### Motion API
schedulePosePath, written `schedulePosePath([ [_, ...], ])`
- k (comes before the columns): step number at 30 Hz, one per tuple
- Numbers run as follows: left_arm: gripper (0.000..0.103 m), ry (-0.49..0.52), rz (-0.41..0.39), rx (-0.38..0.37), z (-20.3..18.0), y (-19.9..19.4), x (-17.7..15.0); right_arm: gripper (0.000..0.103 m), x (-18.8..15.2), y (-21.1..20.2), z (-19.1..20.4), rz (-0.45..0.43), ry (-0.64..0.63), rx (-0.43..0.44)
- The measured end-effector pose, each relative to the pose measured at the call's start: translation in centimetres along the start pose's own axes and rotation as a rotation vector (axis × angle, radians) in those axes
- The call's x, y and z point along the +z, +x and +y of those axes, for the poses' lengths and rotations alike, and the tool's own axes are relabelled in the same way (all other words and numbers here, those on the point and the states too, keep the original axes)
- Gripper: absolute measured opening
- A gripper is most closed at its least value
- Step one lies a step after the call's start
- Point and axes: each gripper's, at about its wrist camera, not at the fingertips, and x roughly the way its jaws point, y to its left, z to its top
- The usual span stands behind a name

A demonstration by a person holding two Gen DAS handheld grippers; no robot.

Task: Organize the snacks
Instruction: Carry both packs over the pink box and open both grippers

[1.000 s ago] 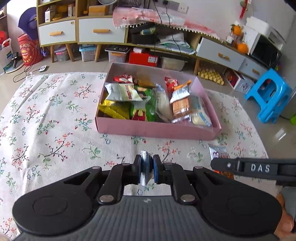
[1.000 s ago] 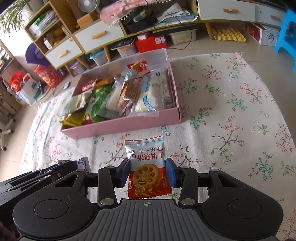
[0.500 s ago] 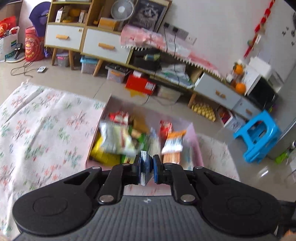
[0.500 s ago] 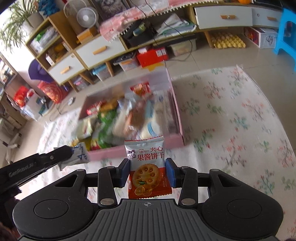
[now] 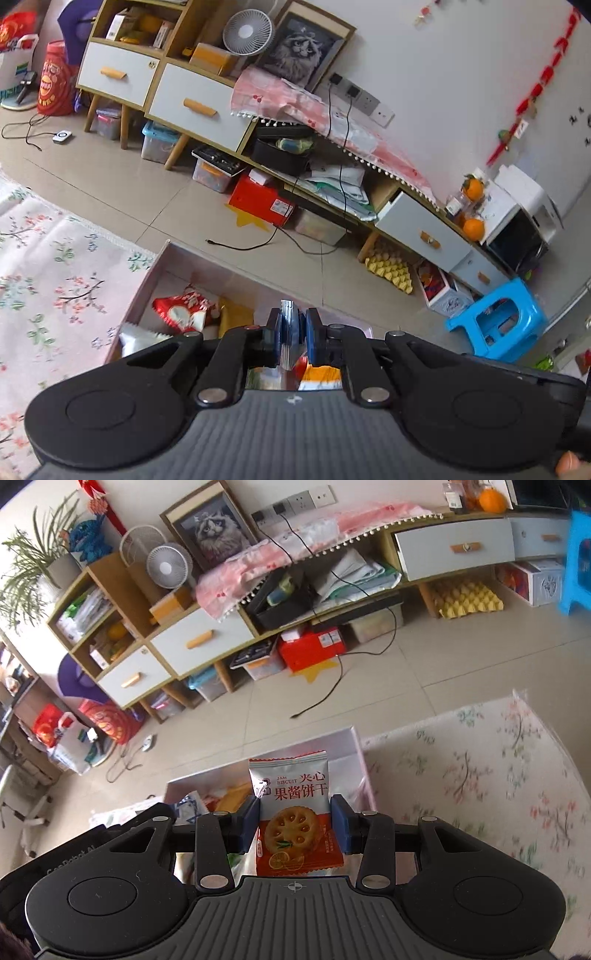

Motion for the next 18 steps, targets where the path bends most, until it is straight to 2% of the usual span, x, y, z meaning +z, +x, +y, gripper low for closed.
schedulePosePath([
  [5, 0.011, 0.031, -0.004, 0.012, -0.5, 1.4, -0.3, 0.040, 1.0, 1.9, -0.1, -0.020, -0.027, -0.021],
  [9, 0.013, 0.041, -0.008, 0.004, -0.8, 2.1, -0.6, 0.042, 1.4, 3.4, -0.4, -0.064, 0.005, -0.013],
  [10, 0.016, 0.048, -0.004, 0.007, -0.8, 2.3, -0.6, 0.045, 1.3, 3.7, -0.5, -0.074, 0.008, -0.015],
  [11, 0.024, 0.052, -0.009, 0.013, -0.7, 2.3, -0.7, 0.045, 1.2, 4.1, -0.6, -0.085, 0.008, -0.023],
  [13, 0.036, 0.068, -0.014, 0.016, -0.7, 2.1, -0.9, 0.056, 1.1, 4.5, -0.9, -0.078, 0.012, -0.045],
  [15, 0.037, 0.088, -0.018, 0.020, -0.6, 1.8, -0.6, 0.056, 1.2, 4.2, -1.3, -0.075, 0.025, -0.048],
  [18, 0.045, 0.077, -0.032, 0.007, -0.3, 0.5, 0.0, 0.056, 1.7, 2.7, -1.7, -0.098, 0.054, -0.038],
])
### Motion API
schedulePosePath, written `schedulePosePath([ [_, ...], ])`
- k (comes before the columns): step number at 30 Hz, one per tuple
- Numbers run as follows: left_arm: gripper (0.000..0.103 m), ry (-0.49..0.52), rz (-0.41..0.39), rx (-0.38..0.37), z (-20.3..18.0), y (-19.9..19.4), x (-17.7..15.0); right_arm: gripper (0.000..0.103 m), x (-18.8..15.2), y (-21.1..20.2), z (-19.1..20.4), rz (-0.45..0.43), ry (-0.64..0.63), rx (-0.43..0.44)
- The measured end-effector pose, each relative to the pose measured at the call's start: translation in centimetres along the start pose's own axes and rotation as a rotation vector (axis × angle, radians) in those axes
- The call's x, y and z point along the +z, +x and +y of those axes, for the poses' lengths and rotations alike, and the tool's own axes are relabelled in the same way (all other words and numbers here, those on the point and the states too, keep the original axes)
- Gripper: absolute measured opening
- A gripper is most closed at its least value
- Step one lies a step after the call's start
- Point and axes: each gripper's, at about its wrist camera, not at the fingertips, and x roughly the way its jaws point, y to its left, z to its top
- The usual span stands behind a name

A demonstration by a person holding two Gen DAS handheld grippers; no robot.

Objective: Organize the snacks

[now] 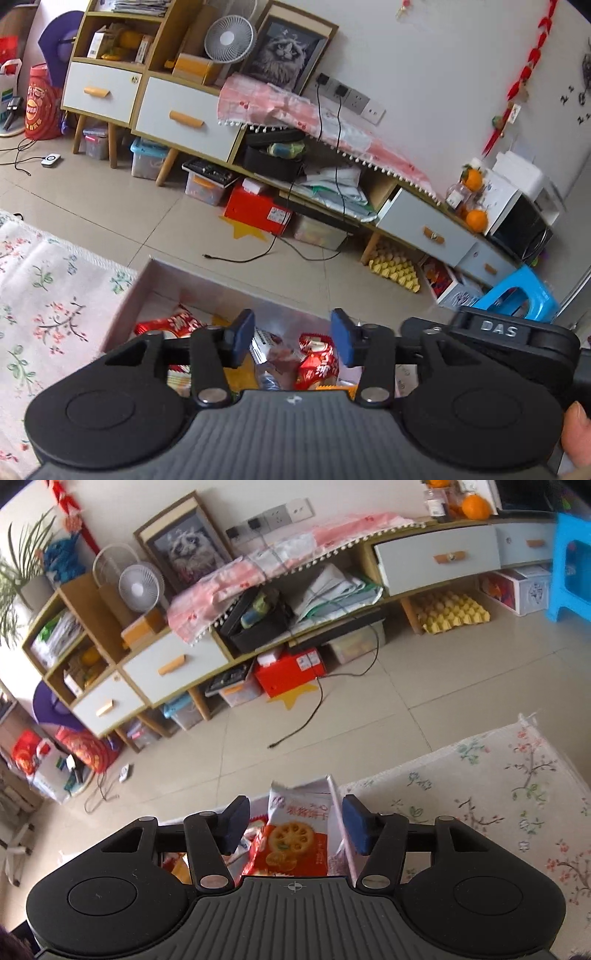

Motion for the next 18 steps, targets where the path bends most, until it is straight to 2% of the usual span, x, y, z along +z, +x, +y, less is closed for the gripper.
schedulePosePath([
  [4, 0.048, -0.051, -0.001, -0.005, 0.4, -1.8, 0.3, 0.060, 0.4, -2.0, 0.1, 0.005, 0.023, 0.026],
  [8, 0.052, -0.019, 0.028, 0.030, 0.1, -3.9, 0.4, 0.060, -0.4, -3.9, 0.8, 0.028, -0.036, 0.021],
  [10, 0.056, 0.031, 0.036, 0.066, -0.1, -5.3, 0.3, 0.060, -1.1, -4.7, 0.6, 0.045, -0.031, 0.011],
  [13, 0.067, 0.080, 0.033, 0.135, -0.2, -7.3, -0.5, 0.061, -2.3, -6.0, -0.4, 0.077, 0.060, 0.028],
  [18, 0.071, 0.159, 0.097, 0.248, -0.5, -9.8, -1.6, 0.061, -4.9, -8.5, -0.8, 0.146, 0.136, 0.039],
])
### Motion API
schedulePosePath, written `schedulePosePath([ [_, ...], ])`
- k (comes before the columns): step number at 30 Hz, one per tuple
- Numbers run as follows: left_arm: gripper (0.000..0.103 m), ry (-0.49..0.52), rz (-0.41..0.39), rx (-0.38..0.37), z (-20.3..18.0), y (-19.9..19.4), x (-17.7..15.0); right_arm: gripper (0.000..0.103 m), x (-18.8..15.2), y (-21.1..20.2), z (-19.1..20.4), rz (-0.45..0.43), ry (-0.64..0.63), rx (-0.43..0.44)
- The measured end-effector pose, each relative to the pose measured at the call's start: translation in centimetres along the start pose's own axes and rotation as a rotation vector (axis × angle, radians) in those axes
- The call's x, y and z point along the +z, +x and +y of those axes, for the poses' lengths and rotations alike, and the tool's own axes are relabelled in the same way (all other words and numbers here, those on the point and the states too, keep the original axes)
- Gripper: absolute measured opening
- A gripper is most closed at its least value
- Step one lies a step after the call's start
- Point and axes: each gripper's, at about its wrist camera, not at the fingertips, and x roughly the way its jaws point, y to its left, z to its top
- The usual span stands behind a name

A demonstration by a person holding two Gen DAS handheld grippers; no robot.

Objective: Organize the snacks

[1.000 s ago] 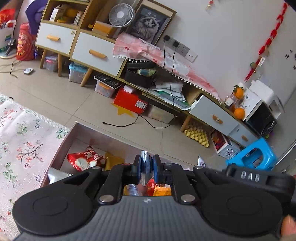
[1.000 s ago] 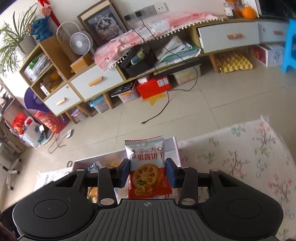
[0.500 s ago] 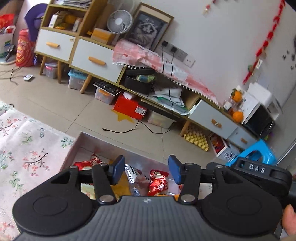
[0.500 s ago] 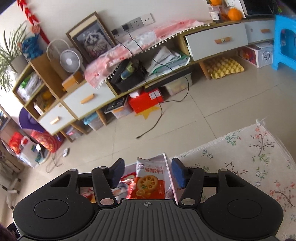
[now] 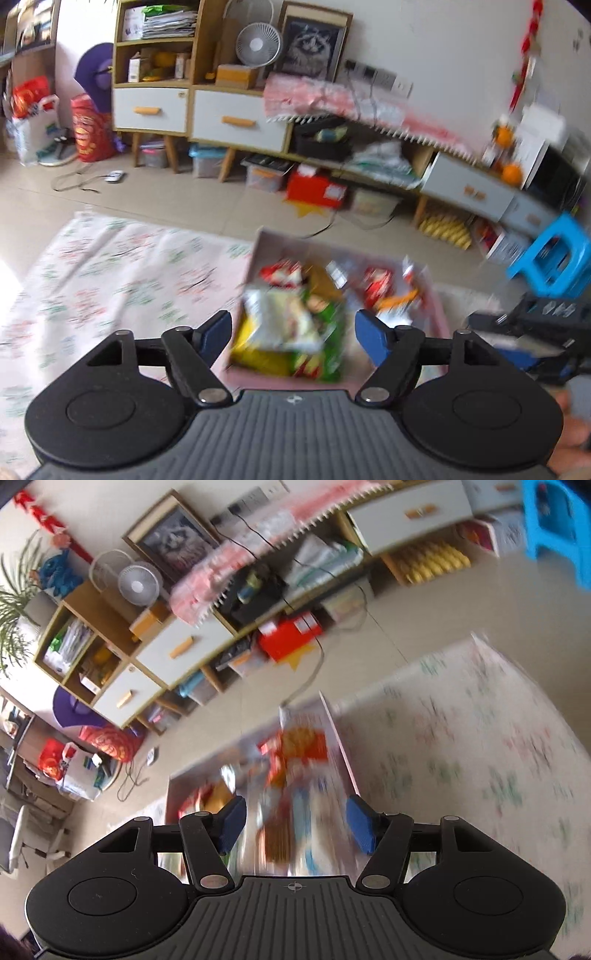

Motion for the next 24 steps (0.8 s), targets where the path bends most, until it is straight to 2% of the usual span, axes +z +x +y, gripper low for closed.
schedulePosePath([
  [4, 0.078, 0.042, 0.003, 0.060, 0.8, -2.5, -1.1, 0.061, -1.5, -3.4, 1.3, -0.015, -0.033, 0.035],
  [8, 0.081, 0.024, 0.001, 0.105, 2.1, -5.1, -2.7, 0.064, -3.8, -7.5, 2.1, -0.056, -0.078, 0.082],
  [13, 0.085, -0.047, -0.046, 0.115, 3.7, -8.6, -4.9, 0.066, -8.3, -10.7, 1.6, -0.027, -0.111, 0.120],
  [16, 0.086, -0.043, -0.060, 0.109, 4.2, -9.5, -6.1, 0.067, -10.8, -12.0, 1.1, 0.001, -0.162, 0.128],
  [17, 0.087, -0.042, -0.049, 0.102, 4.4, -9.3, -6.1, 0.068, -11.3, -12.1, 1.0, 0.006, -0.187, 0.120],
  [19, 0.087, -0.049, -0.027, 0.095, 4.9, -8.6, -6.0, 0.069, -11.8, -12.0, 1.1, -0.005, -0.251, 0.042],
  [21, 0.087, -0.047, -0.017, 0.121, 5.1, -7.8, -5.7, 0.069, -11.9, -11.9, 1.1, -0.028, -0.313, -0.026],
  [24, 0.087, -0.044, -0.002, 0.141, 4.8, -7.1, -5.7, 0.069, -11.8, -11.6, 0.5, -0.039, -0.322, -0.056],
])
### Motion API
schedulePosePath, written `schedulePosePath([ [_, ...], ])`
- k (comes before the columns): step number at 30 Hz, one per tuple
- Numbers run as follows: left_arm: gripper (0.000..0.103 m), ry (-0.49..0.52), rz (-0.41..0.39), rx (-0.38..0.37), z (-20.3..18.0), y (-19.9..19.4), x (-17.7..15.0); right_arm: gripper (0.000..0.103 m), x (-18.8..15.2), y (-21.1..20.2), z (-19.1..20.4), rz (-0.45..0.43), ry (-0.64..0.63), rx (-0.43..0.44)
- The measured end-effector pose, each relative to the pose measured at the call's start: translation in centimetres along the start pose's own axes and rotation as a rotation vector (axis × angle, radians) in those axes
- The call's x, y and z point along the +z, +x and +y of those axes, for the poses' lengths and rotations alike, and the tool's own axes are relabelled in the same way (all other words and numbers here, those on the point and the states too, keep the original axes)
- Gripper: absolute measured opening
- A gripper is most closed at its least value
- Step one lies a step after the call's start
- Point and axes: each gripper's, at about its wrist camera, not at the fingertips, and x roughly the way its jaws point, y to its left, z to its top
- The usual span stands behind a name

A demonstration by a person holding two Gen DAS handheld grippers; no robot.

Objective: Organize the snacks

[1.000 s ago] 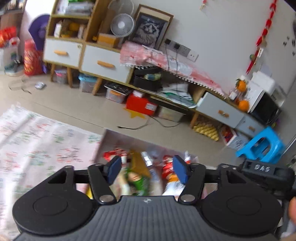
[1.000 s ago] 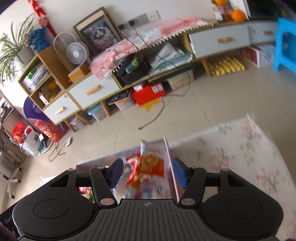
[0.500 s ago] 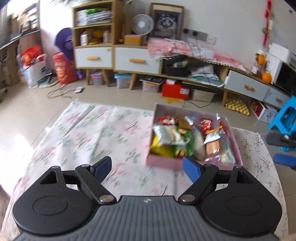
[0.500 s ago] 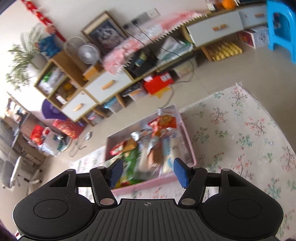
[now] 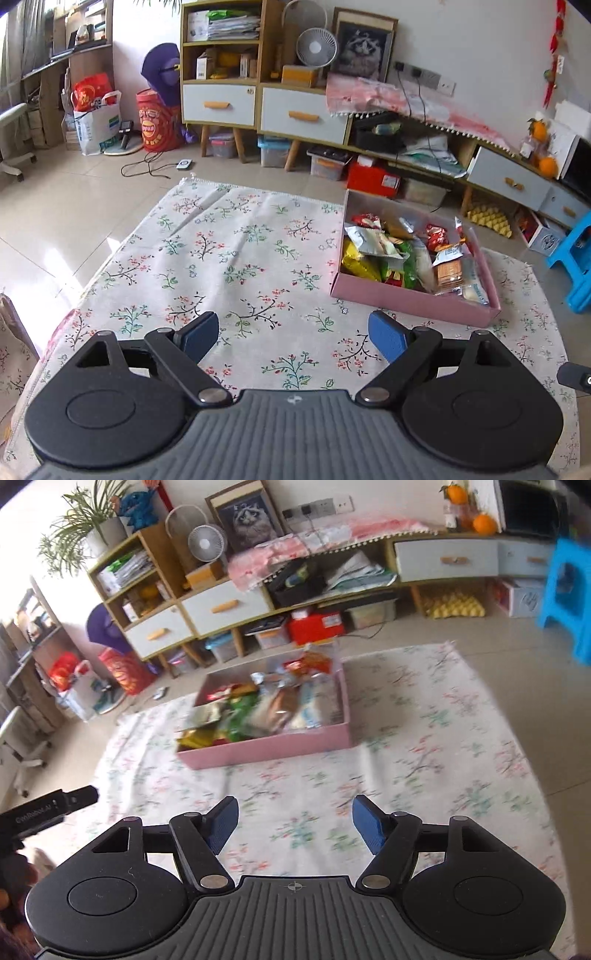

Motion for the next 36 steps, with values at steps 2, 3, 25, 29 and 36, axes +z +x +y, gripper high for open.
schedulePosePath([
  [2, 0.087, 0.004, 0.010, -0.020, -0.4, 0.0, -0.4, 0.070, -0.2, 0.3, 0.1, 0.007, -0.012, -0.007],
  [3, 0.088, 0.019, 0.012, -0.028, -0.9, 0.1, -0.5, 0.070, -0.3, 0.5, 0.3, 0.007, -0.018, -0.017],
  [25, 0.100, 0.146, 0.054, -0.023, -3.3, 0.9, -1.8, 0.094, -1.5, 2.7, 4.0, 0.035, -0.170, -0.108],
  [29, 0.102, 0.175, 0.043, -0.018, -3.8, 0.7, -1.9, 0.095, -1.5, 2.6, 3.7, 0.035, -0.162, -0.111],
  [36, 0.102, 0.205, 0.061, -0.035, -4.2, 0.8, -2.1, 0.095, -1.3, 2.7, 3.6, 0.038, -0.155, -0.115],
])
